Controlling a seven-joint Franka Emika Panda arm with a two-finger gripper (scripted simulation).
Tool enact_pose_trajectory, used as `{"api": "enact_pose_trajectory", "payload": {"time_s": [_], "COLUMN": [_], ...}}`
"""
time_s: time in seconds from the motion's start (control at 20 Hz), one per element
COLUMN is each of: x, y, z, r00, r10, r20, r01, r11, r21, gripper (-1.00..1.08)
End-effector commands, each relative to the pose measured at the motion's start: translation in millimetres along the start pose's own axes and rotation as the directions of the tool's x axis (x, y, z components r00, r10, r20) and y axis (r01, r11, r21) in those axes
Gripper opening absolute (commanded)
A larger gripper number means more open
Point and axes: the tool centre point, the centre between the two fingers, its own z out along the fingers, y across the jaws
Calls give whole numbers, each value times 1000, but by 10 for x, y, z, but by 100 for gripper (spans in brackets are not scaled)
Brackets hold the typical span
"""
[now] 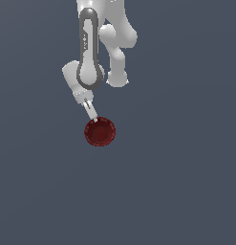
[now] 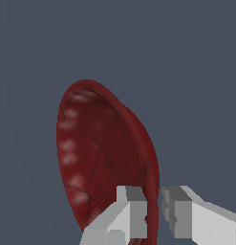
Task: Pick up the object and move it to a goal position.
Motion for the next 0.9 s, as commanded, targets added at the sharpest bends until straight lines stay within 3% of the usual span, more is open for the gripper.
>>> {"api": "enact_pose_trajectory", "payload": {"time_s": [0.0, 0.85], "x": [-49, -473], "y": [-86, -712], "z": [-138, -1237], "r00": [1000, 1000], "r10": [-1, 1], "r20": [-2, -5], "r01": [1, -1], "r11": [1000, 1000], "r21": [1, -5], "gripper": [-100, -100]}}
